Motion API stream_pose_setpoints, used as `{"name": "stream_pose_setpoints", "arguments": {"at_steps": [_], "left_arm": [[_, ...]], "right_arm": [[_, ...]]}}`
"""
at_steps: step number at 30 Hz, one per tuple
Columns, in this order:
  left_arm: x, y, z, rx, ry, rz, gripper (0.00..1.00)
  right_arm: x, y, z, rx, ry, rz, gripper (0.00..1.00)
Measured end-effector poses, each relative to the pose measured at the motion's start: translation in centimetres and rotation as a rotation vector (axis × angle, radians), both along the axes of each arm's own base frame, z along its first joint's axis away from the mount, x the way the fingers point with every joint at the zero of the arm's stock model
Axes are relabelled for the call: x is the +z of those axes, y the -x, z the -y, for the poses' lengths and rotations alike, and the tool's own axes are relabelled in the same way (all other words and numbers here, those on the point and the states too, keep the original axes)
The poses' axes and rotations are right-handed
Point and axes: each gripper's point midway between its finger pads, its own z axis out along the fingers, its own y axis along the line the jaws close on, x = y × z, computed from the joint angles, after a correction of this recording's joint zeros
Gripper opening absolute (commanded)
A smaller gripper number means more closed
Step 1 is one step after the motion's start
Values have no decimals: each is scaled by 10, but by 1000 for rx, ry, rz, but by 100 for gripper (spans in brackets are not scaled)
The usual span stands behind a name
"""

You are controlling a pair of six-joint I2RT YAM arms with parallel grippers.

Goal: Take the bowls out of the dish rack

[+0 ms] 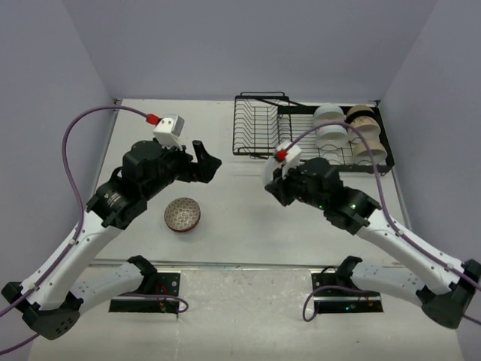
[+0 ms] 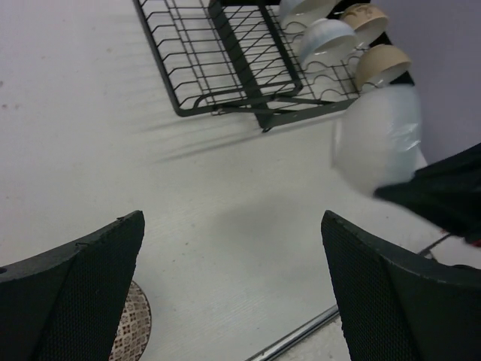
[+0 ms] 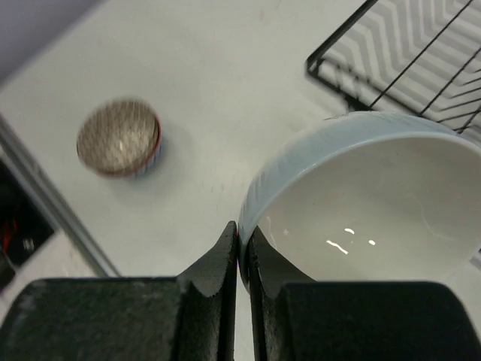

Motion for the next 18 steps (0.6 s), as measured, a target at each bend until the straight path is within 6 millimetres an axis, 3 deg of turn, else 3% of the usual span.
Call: {"name": "stream_pose_setpoints", "arguments": {"at_steps": [3,7,10,14,18], "left_arm": [[24,-2,14,-44,55,16,100],[35,-7,14,-24,56,20,100],[35,-9,-6,70,19,19,100],[37,-5,-40,202,-25,37,100],[40,0,-67,303,-57,57,100]], "right_arm": [[-50,35,-26,146,271,-81,0],[-107,63,-32,271,588,-171,0],[-136,80,-29,348,781,-221,0],[-162,84,-50,399,931,-253,0],[-199,87,-67,435,1017,-296,0]]}}
